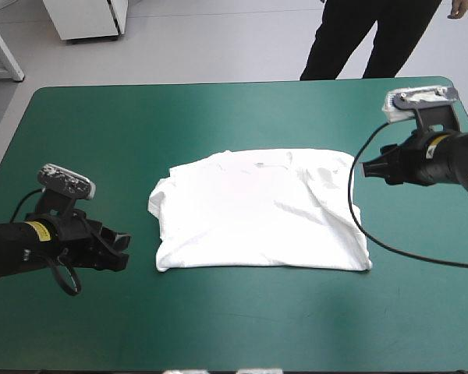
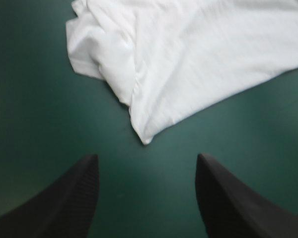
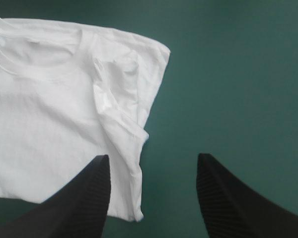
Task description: Fold the cloth
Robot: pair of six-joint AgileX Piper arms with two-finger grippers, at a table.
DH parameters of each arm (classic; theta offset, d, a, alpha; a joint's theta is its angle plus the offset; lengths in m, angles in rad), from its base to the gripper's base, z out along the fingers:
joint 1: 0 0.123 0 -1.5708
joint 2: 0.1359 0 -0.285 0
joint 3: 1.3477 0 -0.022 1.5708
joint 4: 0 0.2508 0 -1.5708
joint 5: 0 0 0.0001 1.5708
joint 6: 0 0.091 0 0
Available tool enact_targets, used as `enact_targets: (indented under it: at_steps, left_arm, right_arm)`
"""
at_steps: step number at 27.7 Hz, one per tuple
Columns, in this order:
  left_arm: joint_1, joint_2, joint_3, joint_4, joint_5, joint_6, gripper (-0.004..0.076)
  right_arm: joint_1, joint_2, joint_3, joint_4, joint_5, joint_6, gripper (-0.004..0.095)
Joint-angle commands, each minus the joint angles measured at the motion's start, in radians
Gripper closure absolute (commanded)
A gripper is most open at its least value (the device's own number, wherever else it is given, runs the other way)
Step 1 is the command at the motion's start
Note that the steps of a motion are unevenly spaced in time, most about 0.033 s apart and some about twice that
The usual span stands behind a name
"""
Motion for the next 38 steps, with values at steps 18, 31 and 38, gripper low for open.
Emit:
enact_targets:
  at_steps: [18, 31, 38]
  left_arm:
    - [-0.008, 0.421, 0.183, -0.057, -0.256, -0.025, 0.0289]
    - [-0.186, 0.664, 0.185, 0.058, -0.401, -0.151, 0.0289]
    - [-0.186, 0.751, 0.185, 0.015, -0.419, -0.151, 0.0449]
  right_arm:
    - [-0.003, -0.21, 0.42, -0.101, -0.175, 0.124, 0.0403]
    - [-0.003, -0.21, 0.42, -0.111, -0.174, 0.111, 0.0408]
    - [-0.003, -0.184, 0.571, -0.022, -0.23, 0.093, 0.0408]
